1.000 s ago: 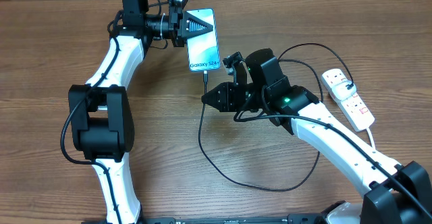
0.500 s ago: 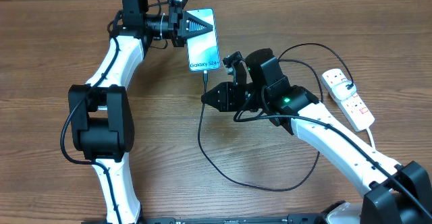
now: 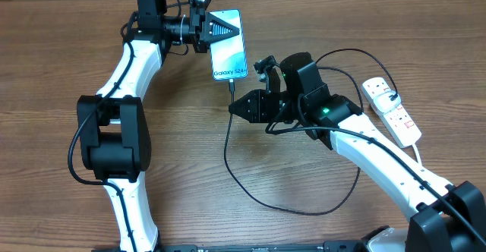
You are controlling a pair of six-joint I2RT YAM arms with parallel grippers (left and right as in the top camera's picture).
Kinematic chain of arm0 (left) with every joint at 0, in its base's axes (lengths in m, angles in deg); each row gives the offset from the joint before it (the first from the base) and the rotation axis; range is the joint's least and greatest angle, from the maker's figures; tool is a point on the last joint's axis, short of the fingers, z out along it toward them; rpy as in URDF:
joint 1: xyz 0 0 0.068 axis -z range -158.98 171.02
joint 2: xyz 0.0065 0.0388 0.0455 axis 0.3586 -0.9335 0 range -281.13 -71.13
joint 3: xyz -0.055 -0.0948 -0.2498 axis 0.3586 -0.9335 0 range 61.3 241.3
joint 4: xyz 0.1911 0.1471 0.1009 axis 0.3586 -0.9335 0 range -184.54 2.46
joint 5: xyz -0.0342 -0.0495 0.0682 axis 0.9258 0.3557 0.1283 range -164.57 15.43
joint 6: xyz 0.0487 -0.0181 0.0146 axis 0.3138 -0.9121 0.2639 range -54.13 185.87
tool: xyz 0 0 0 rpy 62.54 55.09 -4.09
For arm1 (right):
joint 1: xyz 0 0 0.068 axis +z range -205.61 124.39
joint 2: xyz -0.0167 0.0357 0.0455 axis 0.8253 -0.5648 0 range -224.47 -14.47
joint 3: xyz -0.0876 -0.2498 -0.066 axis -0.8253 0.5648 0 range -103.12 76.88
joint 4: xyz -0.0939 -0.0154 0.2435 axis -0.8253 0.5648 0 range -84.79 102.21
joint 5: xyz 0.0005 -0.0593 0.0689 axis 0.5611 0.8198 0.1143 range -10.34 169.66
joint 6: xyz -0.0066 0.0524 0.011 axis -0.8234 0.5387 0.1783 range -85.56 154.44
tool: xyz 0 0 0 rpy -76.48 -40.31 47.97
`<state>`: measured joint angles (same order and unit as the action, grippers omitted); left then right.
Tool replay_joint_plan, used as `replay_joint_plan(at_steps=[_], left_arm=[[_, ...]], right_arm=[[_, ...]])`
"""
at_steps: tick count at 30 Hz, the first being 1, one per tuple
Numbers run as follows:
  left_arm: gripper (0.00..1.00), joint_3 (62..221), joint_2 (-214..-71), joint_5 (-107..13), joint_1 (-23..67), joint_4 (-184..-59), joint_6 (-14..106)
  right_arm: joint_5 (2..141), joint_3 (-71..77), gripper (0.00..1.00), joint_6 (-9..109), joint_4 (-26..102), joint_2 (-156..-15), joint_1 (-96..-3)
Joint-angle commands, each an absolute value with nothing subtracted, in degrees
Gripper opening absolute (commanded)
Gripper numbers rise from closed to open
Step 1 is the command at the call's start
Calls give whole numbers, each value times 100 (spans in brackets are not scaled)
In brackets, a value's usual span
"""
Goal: Plug charger to phone and switch on socket
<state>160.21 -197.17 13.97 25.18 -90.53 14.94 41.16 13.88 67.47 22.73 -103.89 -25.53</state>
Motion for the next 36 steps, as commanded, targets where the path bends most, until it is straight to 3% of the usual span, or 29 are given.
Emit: replay_joint_plan(at_steps=[1, 36], left_arm=[[4, 16078, -19638, 1598, 2553, -9026, 1581], [4, 16078, -19638, 1598, 2553, -9028, 1437]], right_arm=[[3987, 1353, 4, 6747, 2133, -10416, -2612], [3705, 1353, 4, 7095, 1814, -10418, -2612]])
